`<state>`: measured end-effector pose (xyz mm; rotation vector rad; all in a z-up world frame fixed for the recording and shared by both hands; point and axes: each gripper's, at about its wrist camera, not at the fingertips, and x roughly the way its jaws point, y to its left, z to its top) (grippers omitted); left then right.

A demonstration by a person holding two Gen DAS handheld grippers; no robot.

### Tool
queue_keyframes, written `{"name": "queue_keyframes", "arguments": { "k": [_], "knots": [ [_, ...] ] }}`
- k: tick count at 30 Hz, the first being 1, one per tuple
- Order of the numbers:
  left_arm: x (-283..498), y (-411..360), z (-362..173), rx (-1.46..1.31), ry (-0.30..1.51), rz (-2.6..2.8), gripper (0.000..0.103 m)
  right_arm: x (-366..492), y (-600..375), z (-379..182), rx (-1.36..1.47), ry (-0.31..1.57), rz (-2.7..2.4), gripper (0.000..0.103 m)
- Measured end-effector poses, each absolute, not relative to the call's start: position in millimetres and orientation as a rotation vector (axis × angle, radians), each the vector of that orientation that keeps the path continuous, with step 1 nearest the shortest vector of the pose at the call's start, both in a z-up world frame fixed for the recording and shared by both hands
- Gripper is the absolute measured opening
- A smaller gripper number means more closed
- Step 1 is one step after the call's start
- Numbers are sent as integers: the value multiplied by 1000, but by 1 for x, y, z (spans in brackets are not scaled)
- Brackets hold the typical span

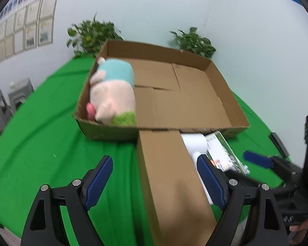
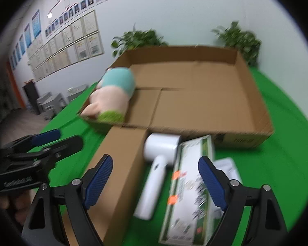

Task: Organize objects
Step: 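Move both grippers to the long flat cardboard box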

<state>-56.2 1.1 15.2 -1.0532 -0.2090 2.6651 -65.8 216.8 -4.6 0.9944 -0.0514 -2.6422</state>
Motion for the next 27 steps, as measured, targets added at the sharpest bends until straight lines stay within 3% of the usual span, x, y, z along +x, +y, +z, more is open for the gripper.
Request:
{"name": "queue_keyframes", "arguments": {
  "k": [6,14,17,22,27],
  "knots": [
    [-52,-7,-10,-1129,-307,2493,84,-38,204,-21,1073,-51,-2453,102],
    [-52,-9,-47,-1253,-442,2300,81,-11,174,-44,1146,-37,-2270,102],
    [-52,-10,-56,-1279,-489,2256,76,-4,159,-44,1142,-1,-2233,102],
    [-50,-5,-66,-1324,-481,2199,72,0,139,-51,1175,116,-2247,103],
    [-51,-6,-72,-1332,-522,2158,72,-2,138,-62,1252,96,-2236,103]
  ]
}}
